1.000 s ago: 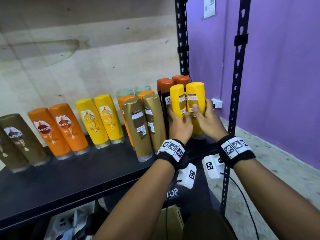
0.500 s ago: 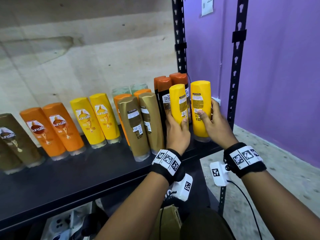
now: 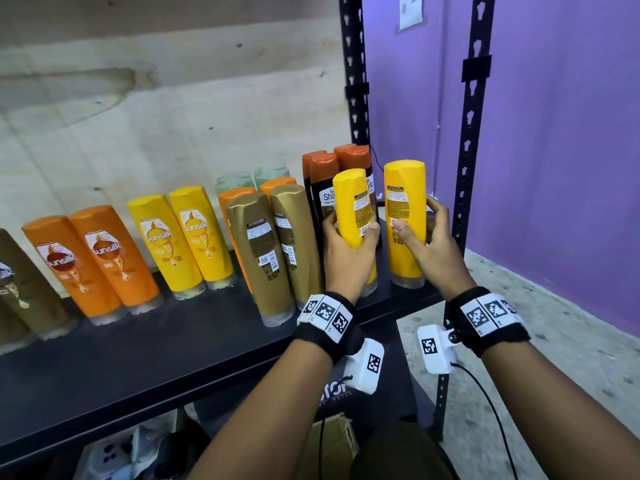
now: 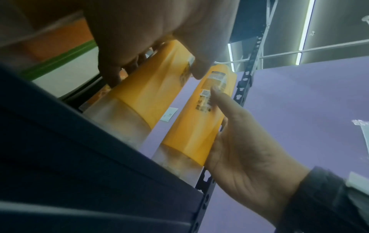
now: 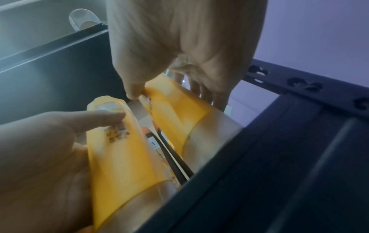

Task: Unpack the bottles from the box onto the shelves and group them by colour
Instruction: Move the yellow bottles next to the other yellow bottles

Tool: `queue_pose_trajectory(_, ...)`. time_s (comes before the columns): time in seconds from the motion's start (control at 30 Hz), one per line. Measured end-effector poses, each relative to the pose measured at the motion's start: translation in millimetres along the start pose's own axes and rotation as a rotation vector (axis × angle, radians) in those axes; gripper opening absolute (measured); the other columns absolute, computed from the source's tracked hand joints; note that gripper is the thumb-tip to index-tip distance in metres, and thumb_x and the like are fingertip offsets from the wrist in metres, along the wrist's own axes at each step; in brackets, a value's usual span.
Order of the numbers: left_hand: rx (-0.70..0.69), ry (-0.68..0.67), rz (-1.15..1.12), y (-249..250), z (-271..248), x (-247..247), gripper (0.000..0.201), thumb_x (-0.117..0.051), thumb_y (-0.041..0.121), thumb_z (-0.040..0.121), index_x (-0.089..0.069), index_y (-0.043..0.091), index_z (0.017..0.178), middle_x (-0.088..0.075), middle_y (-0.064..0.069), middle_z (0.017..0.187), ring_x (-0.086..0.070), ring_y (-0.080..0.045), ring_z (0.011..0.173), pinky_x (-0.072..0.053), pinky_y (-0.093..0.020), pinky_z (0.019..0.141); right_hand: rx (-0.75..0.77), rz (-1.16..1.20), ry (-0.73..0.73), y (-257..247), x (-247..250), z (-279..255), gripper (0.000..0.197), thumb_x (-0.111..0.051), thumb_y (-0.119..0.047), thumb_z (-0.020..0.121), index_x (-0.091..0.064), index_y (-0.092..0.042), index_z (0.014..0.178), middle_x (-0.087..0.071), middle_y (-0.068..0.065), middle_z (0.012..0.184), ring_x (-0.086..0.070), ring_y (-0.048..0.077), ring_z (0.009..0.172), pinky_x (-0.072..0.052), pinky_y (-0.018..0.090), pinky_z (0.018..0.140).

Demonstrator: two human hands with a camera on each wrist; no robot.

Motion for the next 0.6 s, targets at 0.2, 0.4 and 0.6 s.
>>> queue_pose_trajectory(0.2, -0.038, -0.058, -0.160, -3, 0, -7, 0.033, -0.075, 0.041, 0.090, -0.063, 0.034, 0.120, -0.074, 0.013, 0.112, -0.070, -0.005, 0.105, -0.054, -0.035, 0.096, -0.049, 0.170, -0.042, 6, -9, 1, 0.060, -0.064, -0.075, 0.080, -0.047, -0.050, 0.131, -0.065, -0.018, 0.128, -0.064, 0.003, 0.117, -0.053, 0.039, 0.101)
queue_pose_trajectory(0.4, -0.112, -0.113, -0.179, 6, -14, -4, 0.035, -0.076, 0.050, 0.085, -0.068, 0.032, 0.115, -0.076, 0.009, 0.108, -0.072, -0.011, 0.102, -0.058, -0.046, 0.094, 0.018, 0.154, 0.025, -15, -11, -12, 0.038, -0.057, -0.067, 0.090, -0.047, -0.054, 0.125, -0.066, -0.031, 0.116, -0.066, -0.003, 0.108, -0.052, 0.011, 0.083)
queue_pose_trajectory(0.6, -0.158, -0.090, -0.194, 16, -34, 8, 0.037, -0.077, 0.053, 0.083, -0.067, 0.038, 0.116, -0.076, 0.011, 0.108, -0.073, -0.011, 0.102, -0.060, -0.047, 0.090, 0.050, 0.168, 0.115, -37, -9, -39, 0.046, -0.053, -0.076, 0.086, -0.048, -0.050, 0.124, -0.065, -0.034, 0.113, -0.065, -0.007, 0.104, -0.050, 0.007, 0.078)
Point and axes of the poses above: each hand's wrist, its own z-axis towards the middle knuckle, its own x-axis out of the back of the hand, y = z × x, the point moved 6 cm from there along z, towards the middle knuckle
